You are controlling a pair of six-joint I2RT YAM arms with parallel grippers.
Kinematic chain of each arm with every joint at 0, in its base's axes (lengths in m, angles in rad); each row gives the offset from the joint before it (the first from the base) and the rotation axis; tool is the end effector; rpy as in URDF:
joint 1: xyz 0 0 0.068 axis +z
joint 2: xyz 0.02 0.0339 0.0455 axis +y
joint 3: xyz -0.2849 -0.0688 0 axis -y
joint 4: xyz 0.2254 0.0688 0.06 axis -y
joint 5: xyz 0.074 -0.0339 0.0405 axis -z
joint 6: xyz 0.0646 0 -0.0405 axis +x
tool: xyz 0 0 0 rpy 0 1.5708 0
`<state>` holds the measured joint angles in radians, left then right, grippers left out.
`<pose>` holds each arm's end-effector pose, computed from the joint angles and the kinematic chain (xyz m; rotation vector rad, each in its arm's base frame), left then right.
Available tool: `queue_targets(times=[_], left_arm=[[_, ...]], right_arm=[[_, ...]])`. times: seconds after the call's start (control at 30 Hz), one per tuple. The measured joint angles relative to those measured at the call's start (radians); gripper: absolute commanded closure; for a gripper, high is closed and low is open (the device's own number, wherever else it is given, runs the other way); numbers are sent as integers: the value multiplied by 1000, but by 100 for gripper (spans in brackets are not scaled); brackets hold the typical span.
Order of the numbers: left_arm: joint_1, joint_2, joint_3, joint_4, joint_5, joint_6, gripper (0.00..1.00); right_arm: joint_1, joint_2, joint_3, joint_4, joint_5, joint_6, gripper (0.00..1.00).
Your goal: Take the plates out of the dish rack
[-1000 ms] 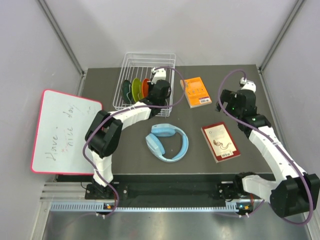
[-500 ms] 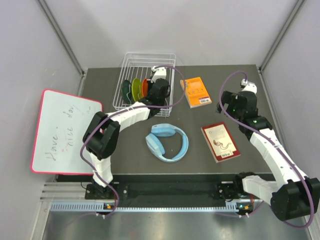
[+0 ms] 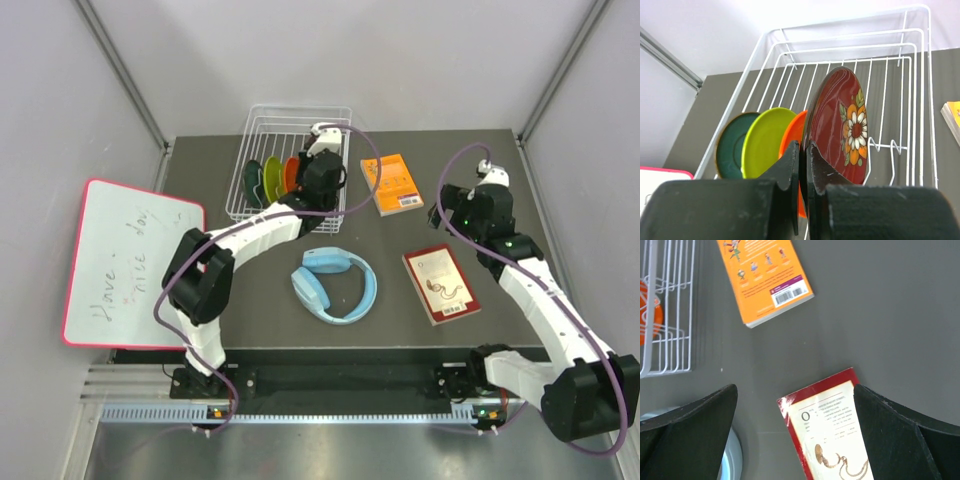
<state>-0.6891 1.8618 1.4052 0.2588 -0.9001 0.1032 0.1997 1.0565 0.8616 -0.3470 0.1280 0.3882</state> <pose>0.3737 -0.2423 0.3185 0.0327 1.7058 0.3583 0.2279 0.0377 0.3055 0.2752 2.0973 0.2165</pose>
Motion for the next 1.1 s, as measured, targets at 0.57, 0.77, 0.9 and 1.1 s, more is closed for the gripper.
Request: queue_targets(times=[0.57, 0.77, 0.9, 1.1], left_arm=[[-4, -235, 32, -230, 344, -292, 100], [14, -259, -56, -229, 634, -464, 100], [14, -258, -103, -214, 759, -542, 100], [15, -258, -122, -174, 870, -610, 100]], right_arm=[[-1, 47, -77, 301, -351, 103, 0], [-21, 106, -164, 544, -497, 217, 0], [-49, 169, -236, 712, -581, 311, 2], [-84, 307, -306, 999, -692, 459, 10]])
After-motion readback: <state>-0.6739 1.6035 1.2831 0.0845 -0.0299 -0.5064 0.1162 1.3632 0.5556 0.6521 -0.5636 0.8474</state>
